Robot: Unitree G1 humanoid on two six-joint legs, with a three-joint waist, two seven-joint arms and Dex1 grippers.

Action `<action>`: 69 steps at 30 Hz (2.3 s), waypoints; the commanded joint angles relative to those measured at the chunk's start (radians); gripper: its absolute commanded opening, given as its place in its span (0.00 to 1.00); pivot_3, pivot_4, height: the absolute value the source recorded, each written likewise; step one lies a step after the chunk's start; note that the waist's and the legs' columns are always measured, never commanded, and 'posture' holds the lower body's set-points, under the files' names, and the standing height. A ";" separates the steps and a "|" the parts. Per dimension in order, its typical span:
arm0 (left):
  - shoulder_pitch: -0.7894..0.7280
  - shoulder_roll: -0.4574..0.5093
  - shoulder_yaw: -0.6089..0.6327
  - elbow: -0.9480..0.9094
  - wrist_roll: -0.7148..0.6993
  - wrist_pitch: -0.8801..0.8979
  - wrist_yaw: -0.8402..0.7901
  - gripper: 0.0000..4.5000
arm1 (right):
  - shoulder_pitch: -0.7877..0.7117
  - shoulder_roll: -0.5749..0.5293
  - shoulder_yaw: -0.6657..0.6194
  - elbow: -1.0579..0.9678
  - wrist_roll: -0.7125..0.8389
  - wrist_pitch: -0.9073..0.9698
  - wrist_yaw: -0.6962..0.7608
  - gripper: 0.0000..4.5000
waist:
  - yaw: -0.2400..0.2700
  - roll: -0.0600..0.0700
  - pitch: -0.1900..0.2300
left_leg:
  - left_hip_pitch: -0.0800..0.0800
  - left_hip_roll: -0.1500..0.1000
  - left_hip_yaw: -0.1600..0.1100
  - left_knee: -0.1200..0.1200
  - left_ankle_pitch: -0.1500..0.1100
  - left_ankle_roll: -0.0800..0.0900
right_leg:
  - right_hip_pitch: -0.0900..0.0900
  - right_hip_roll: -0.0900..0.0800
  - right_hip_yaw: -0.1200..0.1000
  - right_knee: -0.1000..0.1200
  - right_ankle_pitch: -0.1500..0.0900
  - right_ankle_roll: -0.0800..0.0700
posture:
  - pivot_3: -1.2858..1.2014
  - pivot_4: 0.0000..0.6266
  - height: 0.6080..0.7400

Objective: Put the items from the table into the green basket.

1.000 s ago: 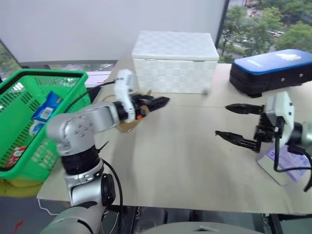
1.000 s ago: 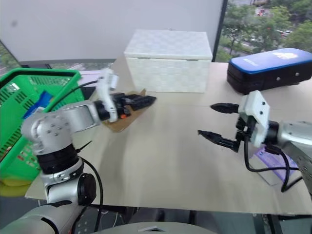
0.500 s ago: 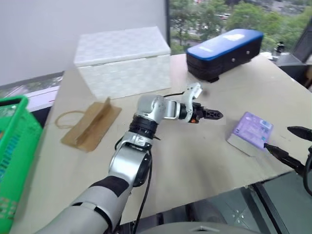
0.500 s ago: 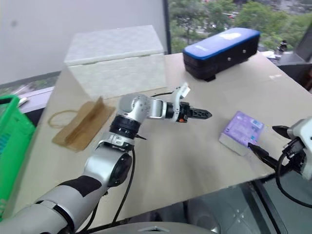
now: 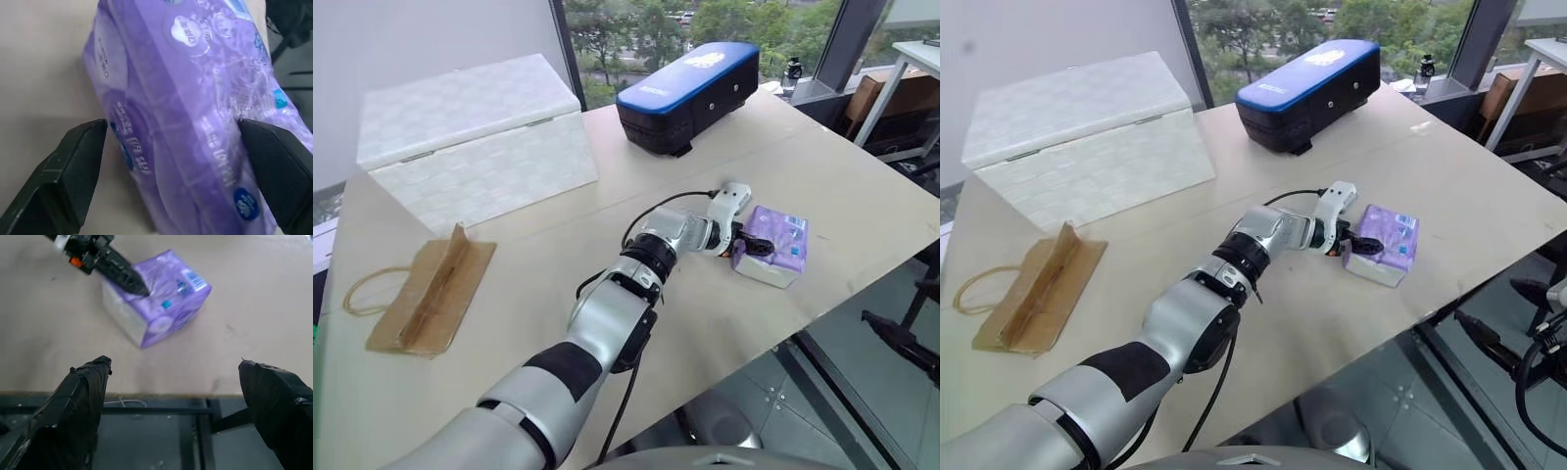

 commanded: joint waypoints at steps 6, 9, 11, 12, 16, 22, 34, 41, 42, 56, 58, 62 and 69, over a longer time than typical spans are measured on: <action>-0.001 -0.136 -0.058 0.027 0.078 0.000 -0.069 0.53 | 0.037 0.028 0.013 -0.048 -0.009 -0.063 -0.050 1.00 | -0.029 -0.001 -0.001 | -0.001 -0.001 0.001 0.000 -0.003 0.005 | 0.002 -0.001 0.004 -0.007 0.001 0.006 | 0.30 0.15 1.00; 0.012 -0.099 -0.035 -0.033 0.050 0.035 -0.112 0.28 | 0.034 0.022 0.050 -0.047 -0.020 -0.079 -0.057 1.00 | -0.030 -0.001 -0.001 | -0.002 -0.001 0.001 0.000 -0.004 0.008 | 0.003 -0.002 0.005 -0.011 0.002 0.008 | 0.31 0.14 1.00; 0.028 -0.046 -0.007 -0.130 0.010 0.099 -0.150 0.28 | 0.023 0.014 0.074 -0.039 -0.023 -0.089 -0.059 1.00 | -0.031 0.000 -0.001 | -0.002 -0.001 0.001 0.000 -0.005 0.009 | 0.002 -0.002 0.006 -0.012 0.001 0.009 | 0.32 0.14 1.00; 0.048 -0.010 0.005 -0.205 -0.006 0.128 -0.159 0.28 | 0.012 0.006 0.088 -0.032 -0.024 -0.095 -0.059 1.00 | -0.032 0.000 -0.001 | -0.002 -0.001 0.001 -0.001 -0.006 0.010 | 0.002 -0.002 0.007 -0.012 0.001 0.010 | 0.32 0.13 1.00; 0.157 0.109 0.055 -0.537 -0.061 0.231 -0.160 0.28 | -0.066 -0.033 0.167 0.003 -0.027 -0.112 -0.073 1.00 | -0.041 0.004 -0.001 | -0.002 -0.001 0.003 -0.004 -0.006 0.010 | 0.000 -0.008 0.011 -0.011 0.000 0.010 | 0.34 0.12 1.00; 0.300 0.261 0.250 -0.974 -0.126 0.322 0.004 0.28 | -0.352 -0.100 0.432 0.123 -0.063 -0.149 -0.112 1.00 | 0.004 0.006 -0.002 | 0.001 -0.003 0.005 0.000 -0.006 0.010 | -0.001 -0.010 0.013 0.001 0.000 0.010 | 0.42 0.08 1.00; 0.444 0.593 0.524 -1.326 0.044 0.270 0.358 0.28 | -1.043 -0.027 0.950 0.432 -0.044 -0.263 0.146 1.00 | 0.326 0.008 -0.014 | -0.006 -0.002 -0.011 0.006 0.003 -0.006 | -0.016 -0.008 0.001 0.007 0.009 -0.004 | 0.58 0.00 1.00; 0.565 0.732 0.682 -1.435 0.172 0.285 0.515 0.28 | -1.221 0.072 1.060 0.559 -0.038 -0.351 0.349 1.00 | 0.509 -0.009 -0.034 | -0.037 -0.007 -0.024 0.010 0.005 -0.008 | -0.043 -0.021 -0.028 0.006 0.016 -0.015 | 0.63 0.00 1.00; 0.574 0.741 0.703 -1.448 0.180 0.296 0.528 0.28 | -1.235 0.085 1.068 0.573 -0.044 -0.365 0.364 1.00 | 0.523 -0.010 -0.036 | -0.038 -0.010 -0.027 0.010 0.005 -0.008 | -0.043 -0.024 -0.032 0.006 0.016 -0.015 | 0.64 0.00 1.00; 0.689 0.844 0.913 -1.464 0.187 0.452 0.535 0.28 | -1.310 0.183 1.100 0.609 -0.036 -0.400 0.437 1.00 | 0.674 -0.015 -0.057 | -0.034 -0.008 -0.034 0.009 0.013 -0.021 | -0.037 -0.024 -0.053 0.006 0.020 -0.025 | 0.67 0.00 1.00; 0.703 0.830 0.946 -1.449 0.182 0.468 0.537 0.28 | -1.312 0.186 1.102 0.611 -0.038 -0.402 0.441 1.00 | 0.684 -0.014 -0.060 | -0.034 -0.008 -0.035 0.008 0.014 -0.023 | -0.037 -0.023 -0.055 0.006 0.021 -0.028 | 0.67 0.00 1.00; 0.720 0.808 0.992 -1.425 0.160 0.495 0.525 0.50 | -1.313 0.183 1.103 0.618 -0.046 -0.404 0.451 1.00 | 0.704 -0.013 -0.064 | -0.034 -0.003 -0.035 0.008 0.016 -0.026 | -0.036 -0.017 -0.056 0.006 0.024 -0.033 | 0.67 0.00 1.00; 0.653 0.773 0.918 -1.461 0.010 0.443 0.393 0.99 | -1.278 0.148 1.079 0.604 -0.081 -0.400 0.409 1.00 | 0.734 -0.014 -0.070 | -0.034 -0.001 -0.033 0.008 0.017 -0.028 | -0.036 -0.017 -0.058 0.006 0.024 -0.035 | 0.65 0.00 1.00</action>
